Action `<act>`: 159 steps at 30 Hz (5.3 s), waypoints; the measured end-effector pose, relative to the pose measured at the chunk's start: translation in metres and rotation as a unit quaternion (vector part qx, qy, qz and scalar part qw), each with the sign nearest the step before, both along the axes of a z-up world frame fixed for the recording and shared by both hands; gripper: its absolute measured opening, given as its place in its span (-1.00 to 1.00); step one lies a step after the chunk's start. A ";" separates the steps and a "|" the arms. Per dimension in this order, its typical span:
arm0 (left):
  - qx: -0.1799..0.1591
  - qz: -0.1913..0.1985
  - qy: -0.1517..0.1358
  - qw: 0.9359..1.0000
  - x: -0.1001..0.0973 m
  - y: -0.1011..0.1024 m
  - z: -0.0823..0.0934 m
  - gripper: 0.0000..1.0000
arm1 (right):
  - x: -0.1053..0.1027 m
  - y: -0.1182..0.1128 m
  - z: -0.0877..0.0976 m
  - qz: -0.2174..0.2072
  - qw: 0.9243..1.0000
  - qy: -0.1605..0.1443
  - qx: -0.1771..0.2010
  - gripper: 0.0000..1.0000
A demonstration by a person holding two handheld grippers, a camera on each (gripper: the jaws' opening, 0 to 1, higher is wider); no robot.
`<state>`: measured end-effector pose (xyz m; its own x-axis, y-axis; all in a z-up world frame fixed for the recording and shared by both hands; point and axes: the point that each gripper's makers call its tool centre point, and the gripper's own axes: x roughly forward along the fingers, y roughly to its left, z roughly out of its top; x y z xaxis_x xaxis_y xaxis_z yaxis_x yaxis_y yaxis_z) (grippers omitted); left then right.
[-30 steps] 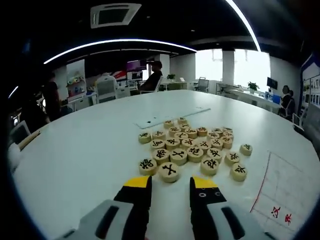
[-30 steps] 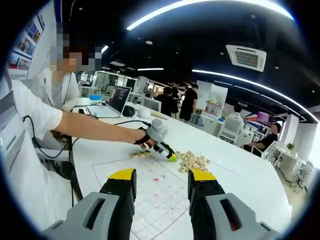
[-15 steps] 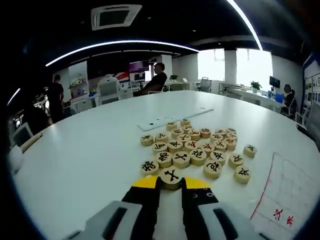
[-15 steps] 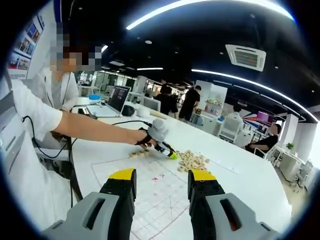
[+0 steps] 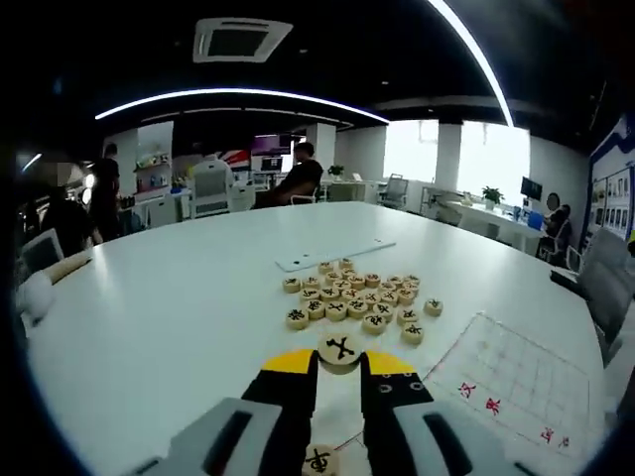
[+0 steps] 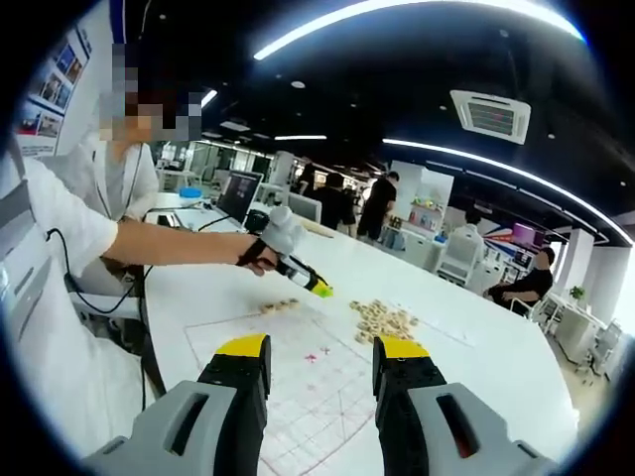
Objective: Pick up the chess pieces one by one and place each piece onto its starting position on the chessboard, setting the pieces on their correct points until all the chess pieces are arranged in the starting layout
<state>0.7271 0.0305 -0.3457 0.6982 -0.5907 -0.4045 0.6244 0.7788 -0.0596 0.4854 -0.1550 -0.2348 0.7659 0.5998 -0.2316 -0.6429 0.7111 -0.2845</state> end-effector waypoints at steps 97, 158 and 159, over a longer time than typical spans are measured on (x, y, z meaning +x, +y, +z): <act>0.016 -0.016 -0.031 0.999 0.034 -0.009 -0.009 -0.18 | -0.001 -0.001 -0.011 0.017 1.000 0.015 -0.009 -0.17; -0.024 -0.033 -0.054 0.998 -0.076 0.051 0.030 -0.63 | -0.007 -0.005 -0.001 0.011 1.000 0.002 -0.010 -0.17; -0.024 -0.034 -0.057 0.998 -0.080 0.052 0.030 -0.63 | -0.007 -0.005 -0.001 0.011 1.000 0.002 -0.010 -0.17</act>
